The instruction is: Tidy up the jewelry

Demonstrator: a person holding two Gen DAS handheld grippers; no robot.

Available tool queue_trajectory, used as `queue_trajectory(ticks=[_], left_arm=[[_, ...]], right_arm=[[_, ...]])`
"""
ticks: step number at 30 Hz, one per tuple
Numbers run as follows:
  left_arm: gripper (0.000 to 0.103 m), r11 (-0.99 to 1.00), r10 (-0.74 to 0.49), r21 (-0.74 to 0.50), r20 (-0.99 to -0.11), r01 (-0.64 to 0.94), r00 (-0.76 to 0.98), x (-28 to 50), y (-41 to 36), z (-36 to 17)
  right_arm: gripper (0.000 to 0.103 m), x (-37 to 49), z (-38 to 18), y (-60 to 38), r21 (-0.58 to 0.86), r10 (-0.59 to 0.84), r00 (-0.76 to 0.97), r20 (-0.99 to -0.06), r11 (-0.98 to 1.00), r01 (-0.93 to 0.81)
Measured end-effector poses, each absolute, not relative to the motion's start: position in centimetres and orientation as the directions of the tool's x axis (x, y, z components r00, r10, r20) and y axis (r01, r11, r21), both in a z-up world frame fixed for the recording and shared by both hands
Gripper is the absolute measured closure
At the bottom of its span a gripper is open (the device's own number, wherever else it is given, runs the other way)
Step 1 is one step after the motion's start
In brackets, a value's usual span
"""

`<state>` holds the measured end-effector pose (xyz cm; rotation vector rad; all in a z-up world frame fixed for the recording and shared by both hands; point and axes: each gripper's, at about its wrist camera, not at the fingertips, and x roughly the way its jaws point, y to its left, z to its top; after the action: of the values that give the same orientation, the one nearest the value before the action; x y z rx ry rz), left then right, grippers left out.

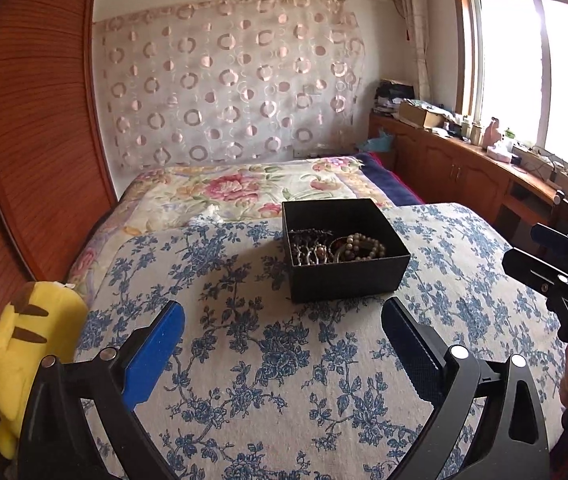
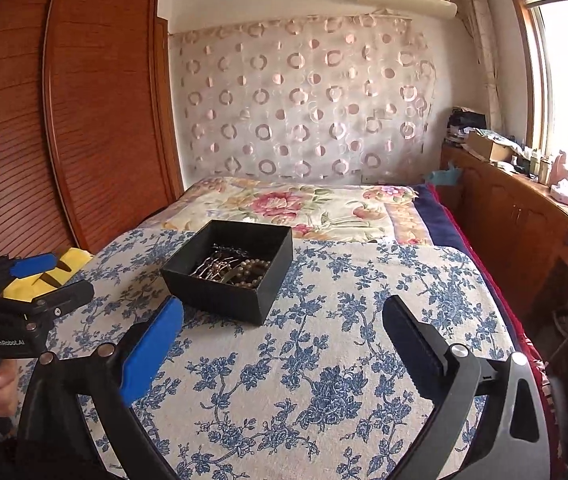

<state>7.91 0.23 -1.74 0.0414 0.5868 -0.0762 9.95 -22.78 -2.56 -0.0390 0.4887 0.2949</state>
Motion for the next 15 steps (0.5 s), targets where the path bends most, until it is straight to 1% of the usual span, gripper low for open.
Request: queue_trajectory(ticks=[15], left_arm=[[0.008,0.997,-0.057,0.014,-0.543,0.077,0.838,7.55,0.34,-1.36]], right_arm=[[0.002,9.56,-2.87,-22.86,0.032,0.256,0.849,-0.462,0.962,-0.272]])
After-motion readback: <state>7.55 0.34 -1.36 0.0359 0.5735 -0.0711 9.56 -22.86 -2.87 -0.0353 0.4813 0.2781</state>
